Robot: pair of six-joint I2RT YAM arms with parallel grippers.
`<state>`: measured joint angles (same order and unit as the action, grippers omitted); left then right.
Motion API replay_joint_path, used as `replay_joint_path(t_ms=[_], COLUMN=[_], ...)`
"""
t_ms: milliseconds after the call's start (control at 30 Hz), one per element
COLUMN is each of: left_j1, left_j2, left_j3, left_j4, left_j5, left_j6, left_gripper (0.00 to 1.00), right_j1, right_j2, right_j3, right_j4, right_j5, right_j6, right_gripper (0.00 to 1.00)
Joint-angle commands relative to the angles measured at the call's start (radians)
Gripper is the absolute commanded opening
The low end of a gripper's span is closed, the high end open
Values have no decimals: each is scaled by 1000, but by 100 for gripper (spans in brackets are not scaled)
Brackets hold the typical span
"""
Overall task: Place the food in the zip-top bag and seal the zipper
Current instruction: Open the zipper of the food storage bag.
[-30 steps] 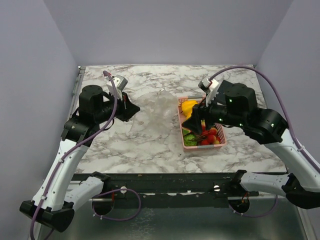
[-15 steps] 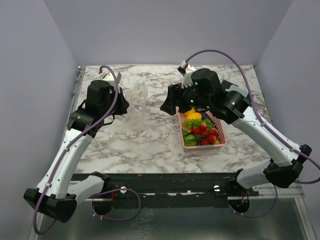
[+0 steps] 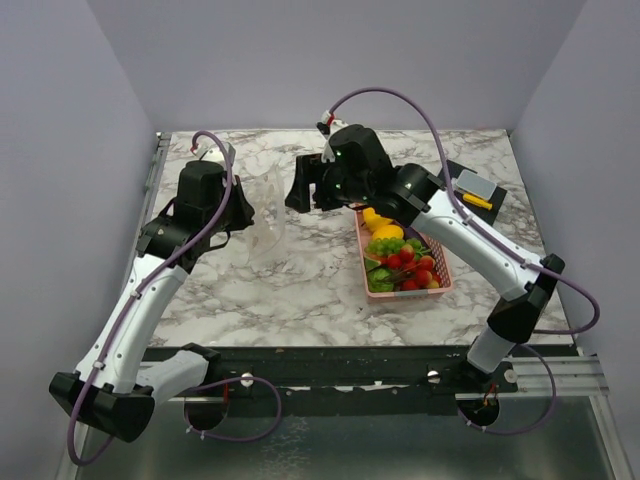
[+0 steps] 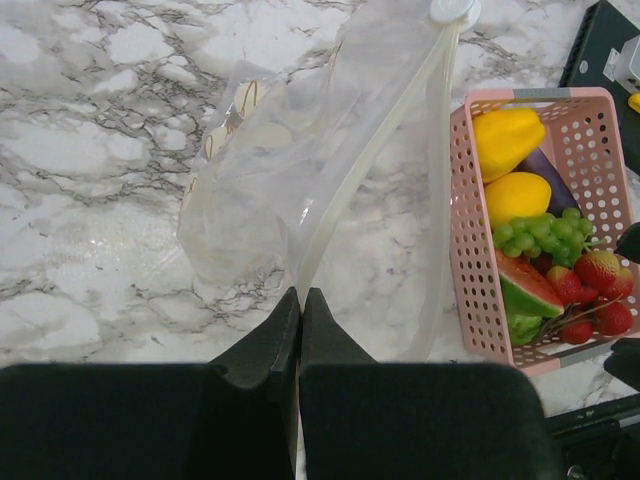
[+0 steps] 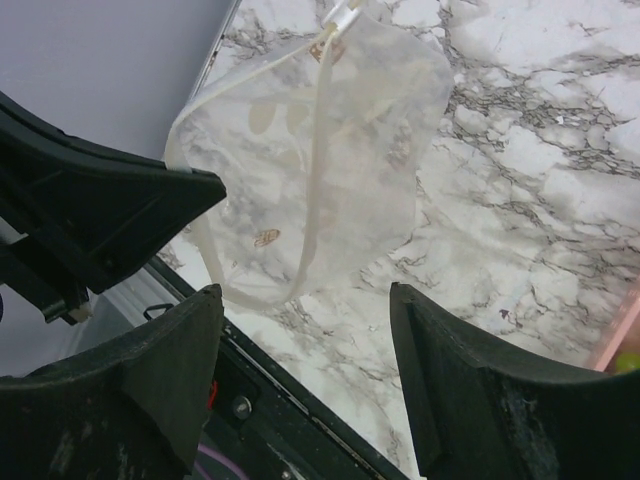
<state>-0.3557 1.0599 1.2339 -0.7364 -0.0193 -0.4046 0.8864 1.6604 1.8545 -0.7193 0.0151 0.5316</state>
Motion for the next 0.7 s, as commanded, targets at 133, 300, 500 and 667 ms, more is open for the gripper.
replay_joint_path(t_ms=[133,300,500,667], left_j1=[-5,-3,-4,-3], left_j2=[19,24,24,23], left_j3=[28,39,39,37], left_j4=[-29,-37,-41,-50], left_j5=[-43,-49,-47,-36], left_j6=[-23,-24,-25,-22], left_gripper=[0,0,0,0], right_j1=[39,61,77,94], right_j2=[131,185,252,311], right_j3=[136,159,187,240], right_j4=[-42,-58,-75,-98], right_j5=[70,115,146,186], right_j6=[3,-8,-20,-35], right_gripper=[72,70,65,60])
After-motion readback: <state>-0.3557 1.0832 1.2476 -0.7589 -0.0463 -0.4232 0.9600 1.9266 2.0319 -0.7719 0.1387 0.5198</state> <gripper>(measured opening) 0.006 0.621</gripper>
